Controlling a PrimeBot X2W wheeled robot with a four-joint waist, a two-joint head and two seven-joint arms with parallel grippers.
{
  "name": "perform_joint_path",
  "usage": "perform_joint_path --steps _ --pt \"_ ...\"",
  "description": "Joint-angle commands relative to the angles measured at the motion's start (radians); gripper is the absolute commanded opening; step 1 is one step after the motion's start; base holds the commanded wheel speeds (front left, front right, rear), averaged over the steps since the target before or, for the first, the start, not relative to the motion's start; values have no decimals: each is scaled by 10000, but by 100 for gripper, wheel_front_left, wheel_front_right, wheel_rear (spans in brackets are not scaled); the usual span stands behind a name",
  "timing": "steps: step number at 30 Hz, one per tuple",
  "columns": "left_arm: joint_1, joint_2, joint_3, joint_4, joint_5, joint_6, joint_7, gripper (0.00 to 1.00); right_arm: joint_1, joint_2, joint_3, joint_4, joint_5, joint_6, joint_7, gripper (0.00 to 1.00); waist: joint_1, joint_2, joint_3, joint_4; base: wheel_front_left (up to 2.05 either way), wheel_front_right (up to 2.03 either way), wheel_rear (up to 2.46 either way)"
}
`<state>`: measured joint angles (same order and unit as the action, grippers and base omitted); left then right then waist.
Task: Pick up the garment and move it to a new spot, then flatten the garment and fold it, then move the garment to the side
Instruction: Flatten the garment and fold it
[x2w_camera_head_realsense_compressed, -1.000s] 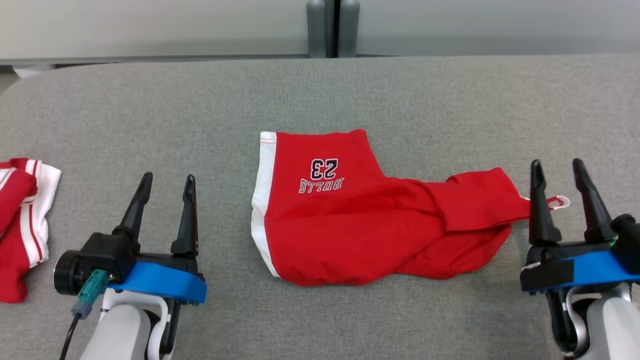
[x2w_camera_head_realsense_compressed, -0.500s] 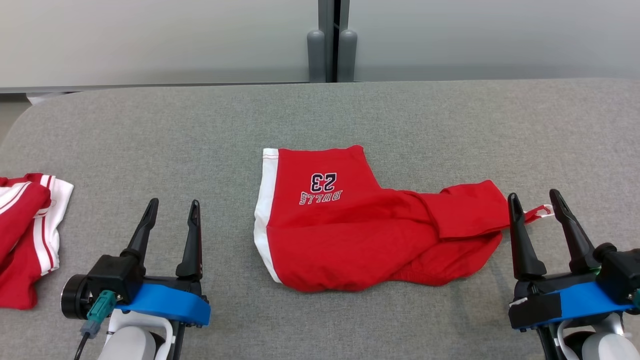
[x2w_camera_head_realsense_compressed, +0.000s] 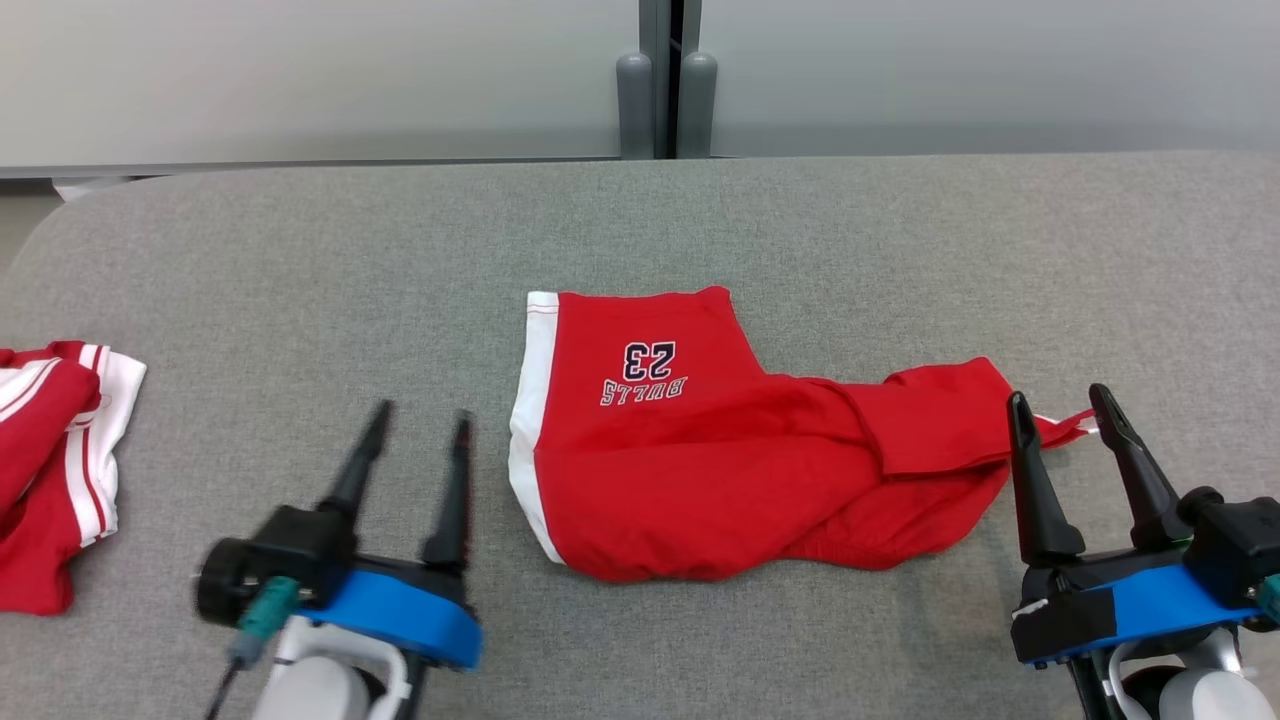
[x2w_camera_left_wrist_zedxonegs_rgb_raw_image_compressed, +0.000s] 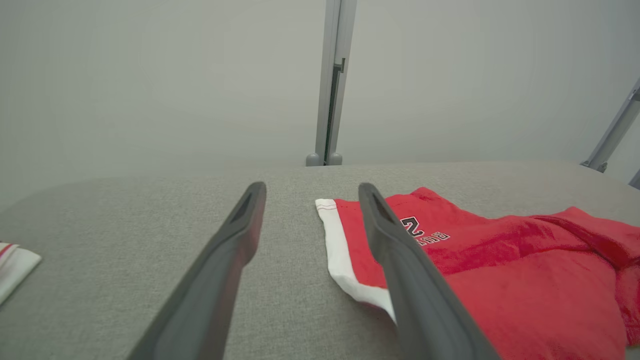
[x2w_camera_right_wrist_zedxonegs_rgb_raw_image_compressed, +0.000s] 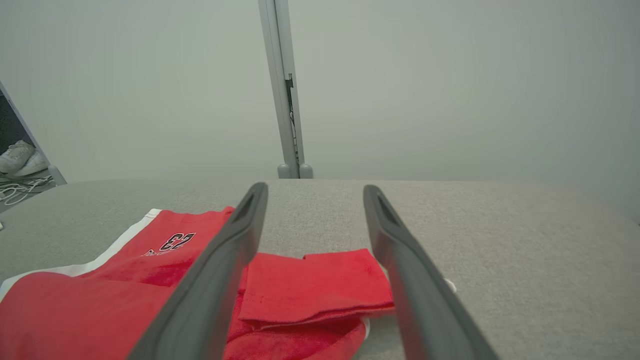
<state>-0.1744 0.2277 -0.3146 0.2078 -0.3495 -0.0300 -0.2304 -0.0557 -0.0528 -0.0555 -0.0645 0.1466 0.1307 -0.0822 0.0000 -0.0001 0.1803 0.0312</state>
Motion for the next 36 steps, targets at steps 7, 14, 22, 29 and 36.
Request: perform_joint_path --steps 7,14,22,29,36 --pt "285 -646 -1446 81 -291 -543 1571 100 -12 22 107 -81 37 1 142 100 0 1 409 39 0 0 0" --pt "-84 -726 -1696 997 -626 -520 3099 100 -306 22 220 -81 132 1 180 100 0 1 900 53 0 0 0" --pt "-581 -701 -1739 2109 -651 -381 3683 0 -464 23 188 -129 153 1 228 100 0 1 1192 34 0 0 0" --pt "-712 -342 -1397 1057 -532 -193 2938 0 -368 24 -13 -2 224 1 180 100 0 1 1055 144 0 0 0" --pt "-1153 750 -632 -515 -331 320 3384 0 -429 19 -144 47 419 1 117 100 0 1 959 94 0 0 0"
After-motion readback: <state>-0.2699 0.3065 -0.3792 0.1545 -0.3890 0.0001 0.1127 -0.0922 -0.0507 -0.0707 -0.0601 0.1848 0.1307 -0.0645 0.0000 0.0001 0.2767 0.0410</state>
